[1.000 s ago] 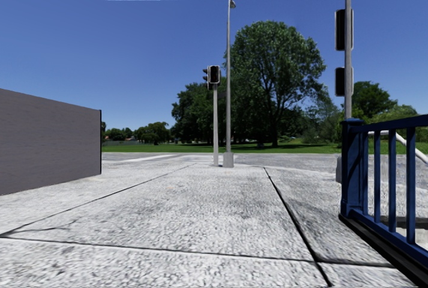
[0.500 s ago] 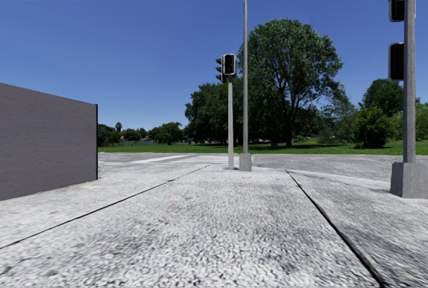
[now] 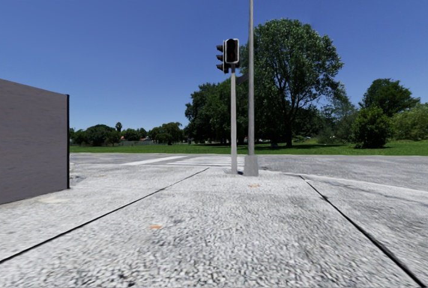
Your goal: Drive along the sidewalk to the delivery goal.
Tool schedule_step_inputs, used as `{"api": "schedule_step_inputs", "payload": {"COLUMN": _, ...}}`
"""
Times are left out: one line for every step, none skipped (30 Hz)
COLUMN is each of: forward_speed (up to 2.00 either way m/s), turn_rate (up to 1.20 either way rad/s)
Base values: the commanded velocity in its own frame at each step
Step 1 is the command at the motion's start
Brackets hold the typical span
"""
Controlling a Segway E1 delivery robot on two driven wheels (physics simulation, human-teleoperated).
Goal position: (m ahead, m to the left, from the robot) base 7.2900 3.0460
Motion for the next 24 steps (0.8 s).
{"api": "schedule_step_inputs", "payload": {"forward_speed": 2.0, "turn_rate": 0.14}}
{"api": "schedule_step_inputs", "payload": {"forward_speed": 2.0, "turn_rate": 0.14}}
{"api": "schedule_step_inputs", "payload": {"forward_speed": 2.0, "turn_rate": 0.14}}
{"api": "schedule_step_inputs", "payload": {"forward_speed": 2.0, "turn_rate": 0.14}}
{"api": "schedule_step_inputs", "payload": {"forward_speed": 1.87, "turn_rate": 0.14}}
{"api": "schedule_step_inputs", "payload": {"forward_speed": 1.87, "turn_rate": 0.14}}
{"api": "schedule_step_inputs", "payload": {"forward_speed": 1.82, "turn_rate": 0.14}}
{"api": "schedule_step_inputs", "payload": {"forward_speed": 1.8, "turn_rate": 0.14}}
{"api": "schedule_step_inputs", "payload": {"forward_speed": 1.8, "turn_rate": 0.14}}
{"api": "schedule_step_inputs", "payload": {"forward_speed": 1.8, "turn_rate": 0.14}}
{"api": "schedule_step_inputs", "payload": {"forward_speed": 1.8, "turn_rate": 0.14}}
{"api": "schedule_step_inputs", "payload": {"forward_speed": 1.8, "turn_rate": 0.15}}
{"api": "schedule_step_inputs", "payload": {"forward_speed": 1.8, "turn_rate": 0.19}}
{"api": "schedule_step_inputs", "payload": {"forward_speed": 1.8, "turn_rate": 0.19}}
{"api": "schedule_step_inputs", "payload": {"forward_speed": 1.8, "turn_rate": 0.25}}
{"api": "schedule_step_inputs", "payload": {"forward_speed": 1.8, "turn_rate": 0.31}}
{"api": "schedule_step_inputs", "payload": {"forward_speed": 1.8, "turn_rate": 0.31}}
{"api": "schedule_step_inputs", "payload": {"forward_speed": 1.8, "turn_rate": 0.34}}
{"api": "schedule_step_inputs", "payload": {"forward_speed": 1.8, "turn_rate": 0.35}}
{"api": "schedule_step_inputs", "payload": {"forward_speed": 1.8, "turn_rate": 0.35}}
{"api": "schedule_step_inputs", "payload": {"forward_speed": 1.8, "turn_rate": 0.36}}
{"api": "schedule_step_inputs", "payload": {"forward_speed": 1.8, "turn_rate": 0.37}}
{"api": "schedule_step_inputs", "payload": {"forward_speed": 1.8, "turn_rate": 0.37}}
{"api": "schedule_step_inputs", "payload": {"forward_speed": 1.8, "turn_rate": 0.37}}
